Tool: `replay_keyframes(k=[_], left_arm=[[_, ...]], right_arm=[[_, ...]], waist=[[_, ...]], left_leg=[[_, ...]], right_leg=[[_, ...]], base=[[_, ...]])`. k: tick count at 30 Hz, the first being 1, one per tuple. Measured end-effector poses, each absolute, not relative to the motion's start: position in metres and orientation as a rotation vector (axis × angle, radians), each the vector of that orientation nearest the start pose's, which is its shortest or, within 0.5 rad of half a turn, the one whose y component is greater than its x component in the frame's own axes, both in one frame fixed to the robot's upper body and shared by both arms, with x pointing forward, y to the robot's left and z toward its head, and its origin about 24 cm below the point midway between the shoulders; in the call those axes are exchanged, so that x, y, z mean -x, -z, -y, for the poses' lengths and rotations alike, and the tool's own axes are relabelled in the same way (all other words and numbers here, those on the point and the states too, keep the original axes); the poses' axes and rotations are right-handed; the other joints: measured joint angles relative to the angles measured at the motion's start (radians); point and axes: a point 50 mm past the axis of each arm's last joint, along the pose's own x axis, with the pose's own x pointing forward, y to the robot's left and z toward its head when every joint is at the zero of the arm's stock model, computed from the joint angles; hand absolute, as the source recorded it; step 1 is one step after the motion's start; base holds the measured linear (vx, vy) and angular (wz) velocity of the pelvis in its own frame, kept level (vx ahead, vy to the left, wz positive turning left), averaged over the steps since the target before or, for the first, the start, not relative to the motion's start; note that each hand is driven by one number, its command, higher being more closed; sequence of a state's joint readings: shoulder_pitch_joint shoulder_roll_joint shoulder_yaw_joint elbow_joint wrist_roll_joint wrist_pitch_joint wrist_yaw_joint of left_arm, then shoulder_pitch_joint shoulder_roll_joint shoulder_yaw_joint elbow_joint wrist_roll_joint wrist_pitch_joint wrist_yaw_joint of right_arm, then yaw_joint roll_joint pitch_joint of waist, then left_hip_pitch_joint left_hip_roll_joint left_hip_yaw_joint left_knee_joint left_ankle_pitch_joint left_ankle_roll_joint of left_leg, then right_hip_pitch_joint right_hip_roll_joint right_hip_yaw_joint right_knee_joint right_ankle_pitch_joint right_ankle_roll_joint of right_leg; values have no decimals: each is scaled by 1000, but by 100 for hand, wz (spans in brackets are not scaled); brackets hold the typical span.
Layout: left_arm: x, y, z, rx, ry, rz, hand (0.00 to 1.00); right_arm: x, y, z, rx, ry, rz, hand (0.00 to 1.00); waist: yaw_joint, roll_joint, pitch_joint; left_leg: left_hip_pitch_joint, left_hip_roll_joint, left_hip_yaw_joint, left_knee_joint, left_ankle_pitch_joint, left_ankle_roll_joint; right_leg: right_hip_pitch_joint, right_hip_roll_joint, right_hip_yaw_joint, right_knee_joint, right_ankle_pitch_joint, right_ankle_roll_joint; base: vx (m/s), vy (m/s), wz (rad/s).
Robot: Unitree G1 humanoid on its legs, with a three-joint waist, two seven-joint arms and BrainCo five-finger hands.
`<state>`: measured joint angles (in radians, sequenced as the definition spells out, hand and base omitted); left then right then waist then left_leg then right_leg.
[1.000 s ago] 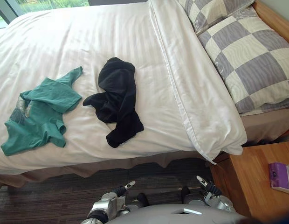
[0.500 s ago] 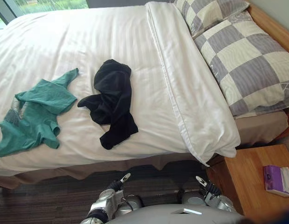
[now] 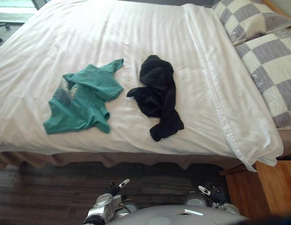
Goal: Tidy the bed and pick cloth on bed and put in laundry
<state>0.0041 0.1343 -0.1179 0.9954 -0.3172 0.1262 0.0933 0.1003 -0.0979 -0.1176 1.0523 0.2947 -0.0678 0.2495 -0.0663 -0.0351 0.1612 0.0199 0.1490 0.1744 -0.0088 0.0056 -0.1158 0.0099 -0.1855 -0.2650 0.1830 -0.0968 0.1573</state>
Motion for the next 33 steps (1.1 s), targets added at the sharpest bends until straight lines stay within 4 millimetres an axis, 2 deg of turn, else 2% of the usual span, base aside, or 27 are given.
replay_keyframes(k=[1,4,7,9,11,13,15,16,17,18,19,20,21,23,25,27,28,29,31,32,33], left_arm=[[-132,154,-179,33,-149,-1133,0],[-131,155,-165,22,-130,-1158,0],[-128,156,-163,15,-136,-1155,0],[-131,155,-163,19,-139,-1124,0],[-144,149,-162,48,-142,-1046,0],[-146,148,-162,74,-157,-1028,0],[-139,151,-167,86,-186,-1046,0],[-136,152,-171,96,-206,-1050,0],[-133,152,-174,109,-229,-1053,0],[-127,154,-179,126,-263,-1056,0],[-126,154,-179,130,-267,-1057,0],[-123,155,-179,139,-273,-1066,0],[-122,155,-180,150,-279,-1064,0],[-116,155,-193,131,-312,-1074,0],[-115,155,-198,109,-336,-1082,0],[-111,157,-200,98,-358,-1103,0],[-108,158,-200,96,-364,-1130,0],[-99,161,-200,89,-366,-1171,0],[-97,162,-202,60,-347,-1198,0],[-98,161,-202,27,-324,-1208,0],[-98,161,-203,13,-314,-1211,0]], right_arm=[[-101,153,190,-373,76,-937,0],[-120,146,176,-382,-43,-856,0],[-134,143,167,-378,-97,-848,0],[-144,142,166,-381,-94,-865,0],[-154,140,173,-372,-50,-880,0],[-146,145,182,-346,5,-942,0],[-138,149,189,-325,62,-985,0],[-134,149,196,-316,88,-986,0],[-131,149,200,-321,108,-985,0],[-127,149,206,-295,113,-988,0],[-126,149,208,-286,109,-991,0],[-121,150,213,-260,109,-1008,0],[-117,151,215,-246,112,-1014,0],[-104,156,203,-259,105,-1033,0],[-100,158,198,-289,127,-1036,0],[-92,160,199,-301,149,-1050,0],[-94,159,199,-298,145,-1040,0],[-97,158,199,-300,128,-1020,0],[-100,157,192,-303,93,-996,0],[-104,156,184,-307,67,-979,0],[-105,156,179,-314,48,-976,0]], waist=[[4,-10,-7],[4,28,-15],[24,35,-16],[29,34,-4],[27,49,50],[28,58,60],[27,58,59],[29,63,57],[27,68,53],[20,71,52],[19,73,51],[21,84,40],[26,70,25],[17,13,-11],[23,-15,-22],[28,-9,-26],[27,9,-27],[26,23,-39],[27,27,-47],[27,7,-60],[28,5,-60]], left_leg=[[-7,-51,-23,-22,24,10],[4,-69,-46,-57,60,16],[33,-61,-44,-87,77,19],[-27,-66,-40,26,22,32],[-122,-64,-19,244,-37,10],[-145,-74,-14,307,-39,9],[-136,-94,-27,286,-42,13],[-125,-99,-42,301,-75,47],[-125,-80,-56,336,-109,67],[-113,-39,-78,361,-129,62],[-105,-30,-79,355,-130,60],[-89,-21,-89,311,-152,1],[-79,-52,-68,286,-146,14],[-67,-117,-62,194,-110,28],[-49,-138,-76,146,-90,39],[-11,-125,-79,87,-78,46],[15,-95,-73,56,-73,43],[29,-67,-60,27,-62,34],[39,-40,-51,-17,-32,25],[50,-33,-50,-44,4,23],[52,-33,-49,-59,15,22]], right_leg=[[34,11,2,-63,-56,-56],[56,10,0,-79,-56,-54],[66,19,-7,-73,-56,-58],[44,-3,-3,-37,-65,-57],[20,-36,9,39,-93,-46],[17,-67,25,57,-102,-47],[16,-91,40,57,-96,-38],[16,-104,57,51,-86,-29],[15,-107,67,41,-75,-19],[14,-111,97,22,-56,6],[14,-110,102,18,-53,11],[15,-108,116,0,-41,37],[25,-128,133,-36,-22,58],[41,-150,144,-114,35,67],[57,-163,104,-135,79,72],[70,-147,38,-116,110,37],[62,-122,-14,-77,130,-4],[38,-97,-50,-28,143,-25],[-3,-78,-54,37,135,-39],[-10,-68,-53,46,118,-43],[-11,-65,-52,45,104,-47]], base=[[-12,94,64],[-23,39,42],[-61,-13,9],[-102,46,0],[-137,67,2],[-115,123,-5],[-100,150,-19],[-105,174,-35],[-93,273,-63],[-58,204,-54],[-36,284,-51],[18,259,-32],[57,353,-26],[103,209,5],[78,79,26],[47,21,17],[66,-12,3],[77,3,0],[118,-23,7],[118,-53,10],[154,-98,3]])
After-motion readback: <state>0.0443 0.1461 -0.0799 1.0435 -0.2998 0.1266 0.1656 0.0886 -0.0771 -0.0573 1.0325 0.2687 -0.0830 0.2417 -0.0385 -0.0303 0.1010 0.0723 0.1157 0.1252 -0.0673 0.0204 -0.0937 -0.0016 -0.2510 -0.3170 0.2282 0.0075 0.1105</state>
